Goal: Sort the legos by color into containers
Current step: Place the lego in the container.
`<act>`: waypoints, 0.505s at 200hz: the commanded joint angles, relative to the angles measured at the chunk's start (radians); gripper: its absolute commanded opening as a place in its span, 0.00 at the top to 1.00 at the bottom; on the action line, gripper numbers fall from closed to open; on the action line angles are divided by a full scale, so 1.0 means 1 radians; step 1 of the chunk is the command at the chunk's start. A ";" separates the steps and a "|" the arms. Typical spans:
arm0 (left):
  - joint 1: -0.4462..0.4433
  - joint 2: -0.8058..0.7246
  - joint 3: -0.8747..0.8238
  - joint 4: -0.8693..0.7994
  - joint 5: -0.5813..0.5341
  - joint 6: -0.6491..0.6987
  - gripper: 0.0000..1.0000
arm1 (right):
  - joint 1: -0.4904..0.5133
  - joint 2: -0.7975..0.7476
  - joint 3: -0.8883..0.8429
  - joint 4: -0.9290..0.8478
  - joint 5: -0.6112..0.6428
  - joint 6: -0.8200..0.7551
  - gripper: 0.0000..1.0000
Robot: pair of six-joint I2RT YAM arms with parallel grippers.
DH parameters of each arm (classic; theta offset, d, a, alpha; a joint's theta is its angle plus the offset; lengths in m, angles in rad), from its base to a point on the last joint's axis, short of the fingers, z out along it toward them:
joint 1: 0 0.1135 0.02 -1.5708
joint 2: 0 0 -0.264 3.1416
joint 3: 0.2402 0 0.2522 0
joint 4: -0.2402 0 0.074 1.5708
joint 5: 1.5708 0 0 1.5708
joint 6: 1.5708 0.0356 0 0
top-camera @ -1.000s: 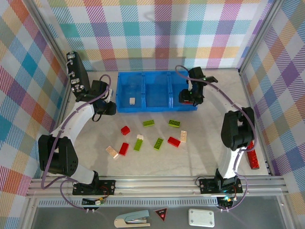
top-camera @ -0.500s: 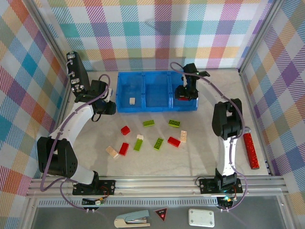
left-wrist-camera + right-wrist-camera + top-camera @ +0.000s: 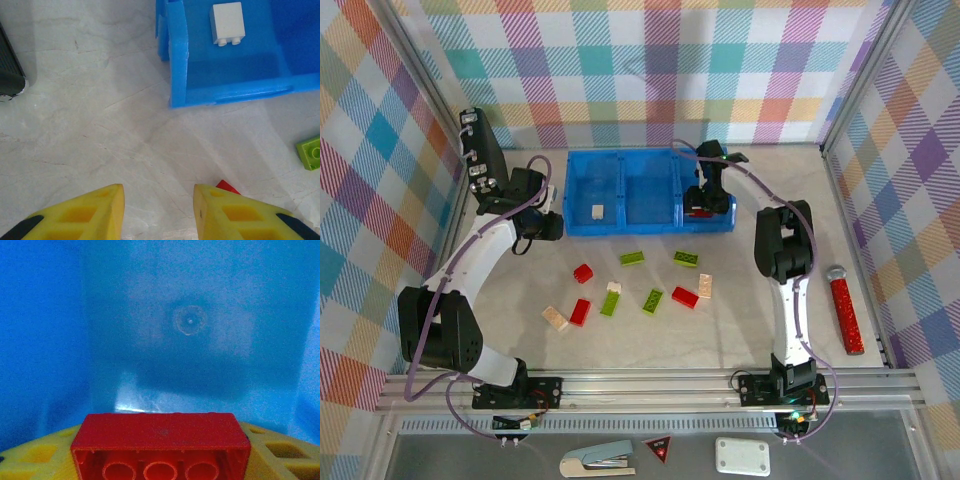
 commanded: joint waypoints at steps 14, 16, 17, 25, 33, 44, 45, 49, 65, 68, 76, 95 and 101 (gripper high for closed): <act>0.012 -0.021 -0.003 -0.011 -0.009 0.013 0.59 | 0.011 0.041 0.032 -0.021 0.016 0.008 0.37; 0.012 -0.020 -0.001 -0.010 -0.008 0.013 0.59 | 0.011 0.043 0.032 -0.022 0.017 0.007 0.37; 0.012 -0.020 -0.001 -0.011 -0.008 0.013 0.59 | 0.011 0.043 0.032 -0.023 0.018 0.008 0.37; 0.011 -0.019 -0.001 -0.013 -0.008 0.013 0.59 | 0.012 0.049 0.033 -0.022 0.020 0.009 0.37; 0.011 -0.019 -0.001 -0.013 -0.009 0.015 0.59 | 0.013 0.052 0.033 -0.023 0.022 0.011 0.37; 0.011 -0.020 -0.001 -0.014 -0.012 0.015 0.59 | 0.014 0.057 0.034 -0.023 0.024 0.011 0.36; 0.011 -0.020 -0.001 -0.014 -0.012 0.015 0.59 | 0.014 0.057 0.034 -0.023 0.023 0.011 0.36; 0.012 -0.019 -0.001 -0.014 -0.014 0.014 0.59 | 0.014 0.058 0.033 -0.023 0.024 0.012 0.36; 0.011 -0.020 -0.001 -0.014 -0.020 0.017 0.59 | 0.016 0.054 0.032 -0.026 0.025 0.016 0.34; 0.012 -0.021 -0.001 -0.015 -0.021 0.018 0.59 | 0.015 0.053 0.032 -0.027 0.025 0.015 0.33; 0.011 -0.022 -0.001 -0.015 -0.023 0.017 0.59 | 0.017 0.049 0.032 -0.029 0.027 0.017 0.32; 0.012 -0.022 0.000 -0.015 -0.023 0.018 0.59 | 0.019 0.035 0.033 -0.036 0.027 0.022 0.31; 0.012 -0.023 0.000 -0.015 -0.022 0.017 0.59 | 0.020 0.029 0.035 -0.040 0.029 0.023 0.31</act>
